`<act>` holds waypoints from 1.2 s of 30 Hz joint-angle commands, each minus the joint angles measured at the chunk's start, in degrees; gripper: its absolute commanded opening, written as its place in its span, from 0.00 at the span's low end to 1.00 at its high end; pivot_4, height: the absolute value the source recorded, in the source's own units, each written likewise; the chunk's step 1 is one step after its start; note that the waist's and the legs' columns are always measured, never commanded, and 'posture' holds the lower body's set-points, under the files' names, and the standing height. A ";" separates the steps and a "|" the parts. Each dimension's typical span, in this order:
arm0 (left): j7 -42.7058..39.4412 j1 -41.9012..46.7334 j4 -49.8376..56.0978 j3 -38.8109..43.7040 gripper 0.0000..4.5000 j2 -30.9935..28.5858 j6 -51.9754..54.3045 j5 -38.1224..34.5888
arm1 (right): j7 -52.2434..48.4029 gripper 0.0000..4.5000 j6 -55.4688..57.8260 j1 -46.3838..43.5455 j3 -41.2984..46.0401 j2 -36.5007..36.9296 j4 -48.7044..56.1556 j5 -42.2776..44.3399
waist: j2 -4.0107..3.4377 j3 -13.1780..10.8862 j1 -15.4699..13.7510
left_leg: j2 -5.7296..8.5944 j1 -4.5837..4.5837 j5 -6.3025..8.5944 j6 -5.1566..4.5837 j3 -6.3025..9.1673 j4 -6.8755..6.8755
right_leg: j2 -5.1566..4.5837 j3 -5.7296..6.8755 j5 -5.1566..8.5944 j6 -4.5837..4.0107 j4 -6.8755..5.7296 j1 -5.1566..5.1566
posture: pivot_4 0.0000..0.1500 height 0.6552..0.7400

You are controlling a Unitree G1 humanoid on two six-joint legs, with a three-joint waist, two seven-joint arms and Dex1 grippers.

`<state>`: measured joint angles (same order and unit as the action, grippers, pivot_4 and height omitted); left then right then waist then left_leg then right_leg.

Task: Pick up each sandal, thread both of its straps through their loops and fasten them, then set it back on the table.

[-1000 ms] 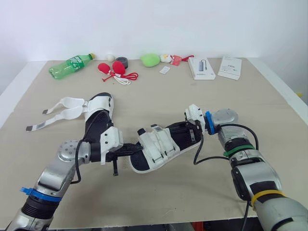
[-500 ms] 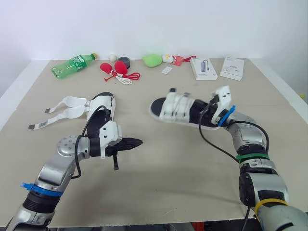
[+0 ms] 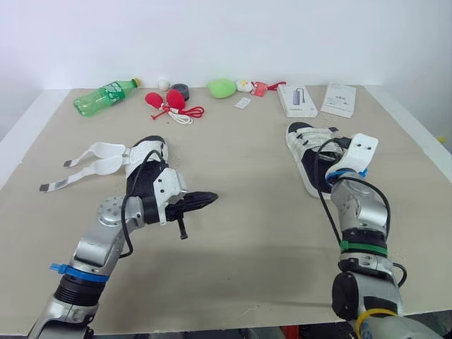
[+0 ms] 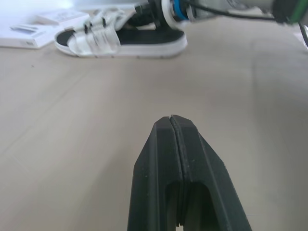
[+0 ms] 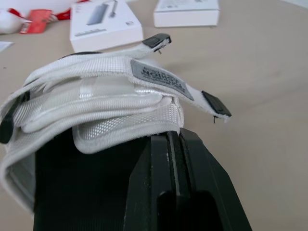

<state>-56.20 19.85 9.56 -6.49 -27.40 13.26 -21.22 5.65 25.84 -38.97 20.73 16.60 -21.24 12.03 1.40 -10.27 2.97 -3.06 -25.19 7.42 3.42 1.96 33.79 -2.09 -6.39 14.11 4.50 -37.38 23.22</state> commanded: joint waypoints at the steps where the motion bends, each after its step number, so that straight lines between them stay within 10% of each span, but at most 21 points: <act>1: 1.34 1.12 1.03 0.96 0.00 0.85 -2.41 0.26 | 2.83 0.01 2.80 0.81 1.05 -0.96 4.39 0.66 | 0.00 0.00 0.00 | 0.00 0.00 -0.01 -0.01 0.00 0.03 | 0.00 0.00 0.02 0.05 0.00 -0.01 | 1.00 1.00; 9: 1.36 0.32 0.95 0.31 0.00 0.73 -3.96 1.67 | -1.33 0.01 5.71 2.19 0.32 -0.13 7.09 3.06 | 0.00 0.01 0.00 | -0.03 0.00 -0.02 -0.03 0.00 0.10 | 0.03 0.00 -0.01 0.07 0.00 -0.03 | 1.00 1.00; 19: 0.21 0.70 -0.42 -0.78 0.00 0.78 -5.56 3.00 | -30.38 0.98 9.12 7.54 -11.82 17.67 11.03 2.66 | 0.00 0.01 -0.05 | -0.03 0.00 -0.02 -0.03 -0.01 0.14 | 0.03 -0.02 0.07 -0.04 0.01 -0.05 | 1.00 1.00; 27: 0.79 0.80 -0.49 -0.80 0.00 0.76 -6.17 3.48 | -77.34 0.99 -20.30 4.84 -15.67 25.73 4.22 11.61 | 0.02 -0.01 0.59 | -0.04 0.04 -0.02 -0.03 -0.07 0.18 | 0.05 -0.07 -0.03 0.16 0.04 -0.06 | 1.00 1.00; 36: 5.52 -2.64 5.13 1.71 0.00 -0.02 -0.38 1.57 | -94.68 0.99 -15.83 -7.19 -23.23 13.90 -2.29 16.87 | 0.05 -0.03 1.52 | -0.08 0.04 -0.02 -0.03 -0.04 0.41 | 0.07 -0.07 -0.06 0.00 0.03 -0.14 | 1.00 1.00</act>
<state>-51.52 17.80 11.63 -6.52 -26.65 12.58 -19.01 -86.25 9.55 -44.90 -1.22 31.07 -23.14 28.90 1.46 -10.30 4.49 -3.17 -25.15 7.40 3.39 1.92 34.20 -1.99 -6.46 14.04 4.52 -37.36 23.07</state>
